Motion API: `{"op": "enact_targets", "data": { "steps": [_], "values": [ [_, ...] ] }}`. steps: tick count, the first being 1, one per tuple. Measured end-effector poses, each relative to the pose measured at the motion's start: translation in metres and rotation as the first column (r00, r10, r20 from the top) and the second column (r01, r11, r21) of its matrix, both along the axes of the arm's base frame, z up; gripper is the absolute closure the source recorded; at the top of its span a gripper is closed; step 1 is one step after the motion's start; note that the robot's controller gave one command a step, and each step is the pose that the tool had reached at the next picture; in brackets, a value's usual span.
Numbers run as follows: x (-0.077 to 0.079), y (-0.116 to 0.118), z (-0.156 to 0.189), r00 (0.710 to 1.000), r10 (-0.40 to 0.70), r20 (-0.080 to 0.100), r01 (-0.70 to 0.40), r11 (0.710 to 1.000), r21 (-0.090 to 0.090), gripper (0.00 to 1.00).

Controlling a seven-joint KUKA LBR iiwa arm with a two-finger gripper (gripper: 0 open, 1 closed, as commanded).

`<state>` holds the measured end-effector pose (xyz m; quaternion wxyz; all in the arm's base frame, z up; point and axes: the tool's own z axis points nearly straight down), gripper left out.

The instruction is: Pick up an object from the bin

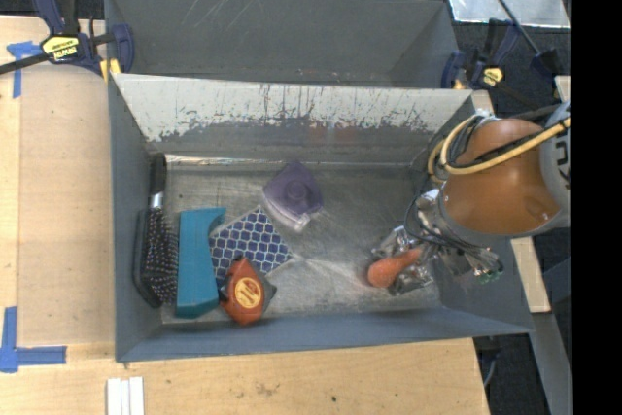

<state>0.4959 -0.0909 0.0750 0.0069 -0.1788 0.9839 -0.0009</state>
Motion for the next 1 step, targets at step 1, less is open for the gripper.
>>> {"op": "enact_targets", "data": {
  "steps": [1],
  "values": [
    [-0.0014, 0.0003, 0.0046, 1.000, 0.000, -0.005, 0.000, 1.000, 0.001, 1.00]
  ]
}}
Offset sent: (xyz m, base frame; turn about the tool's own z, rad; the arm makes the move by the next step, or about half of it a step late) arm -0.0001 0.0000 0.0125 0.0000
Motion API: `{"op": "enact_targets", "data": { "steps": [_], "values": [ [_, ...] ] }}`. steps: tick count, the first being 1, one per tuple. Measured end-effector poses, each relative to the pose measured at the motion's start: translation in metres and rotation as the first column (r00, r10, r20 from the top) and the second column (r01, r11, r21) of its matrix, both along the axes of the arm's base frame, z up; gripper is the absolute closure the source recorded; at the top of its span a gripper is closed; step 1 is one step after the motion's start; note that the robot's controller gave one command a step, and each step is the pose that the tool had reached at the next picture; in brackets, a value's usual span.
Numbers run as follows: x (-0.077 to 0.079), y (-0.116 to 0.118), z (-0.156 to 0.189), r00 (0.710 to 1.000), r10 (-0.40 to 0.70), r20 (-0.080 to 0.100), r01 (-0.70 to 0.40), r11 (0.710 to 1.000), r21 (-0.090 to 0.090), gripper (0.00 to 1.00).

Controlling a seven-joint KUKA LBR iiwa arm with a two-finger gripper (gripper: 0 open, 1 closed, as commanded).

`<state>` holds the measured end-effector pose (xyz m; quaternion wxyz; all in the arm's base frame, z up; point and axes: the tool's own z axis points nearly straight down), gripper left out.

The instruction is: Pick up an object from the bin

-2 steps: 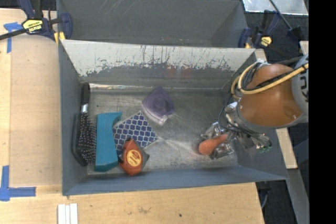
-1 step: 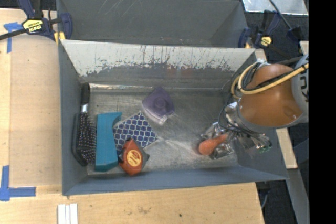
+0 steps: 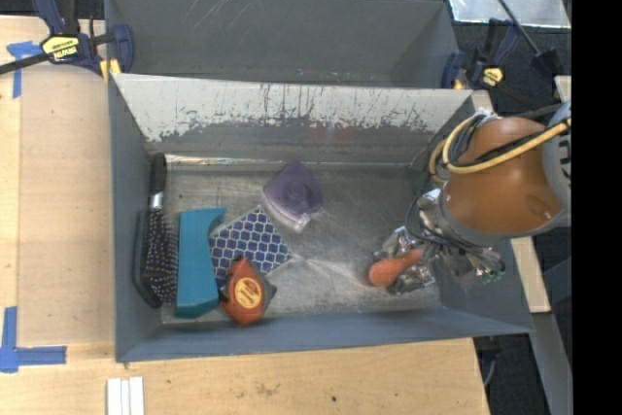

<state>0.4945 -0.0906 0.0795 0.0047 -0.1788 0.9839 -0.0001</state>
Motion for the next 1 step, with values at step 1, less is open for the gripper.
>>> {"op": "enact_targets", "data": {
  "steps": [1],
  "values": [
    [-0.0031, -0.0002, 0.0197, 1.000, -0.001, -0.012, 0.001, 1.000, 0.000, 1.00]
  ]
}}
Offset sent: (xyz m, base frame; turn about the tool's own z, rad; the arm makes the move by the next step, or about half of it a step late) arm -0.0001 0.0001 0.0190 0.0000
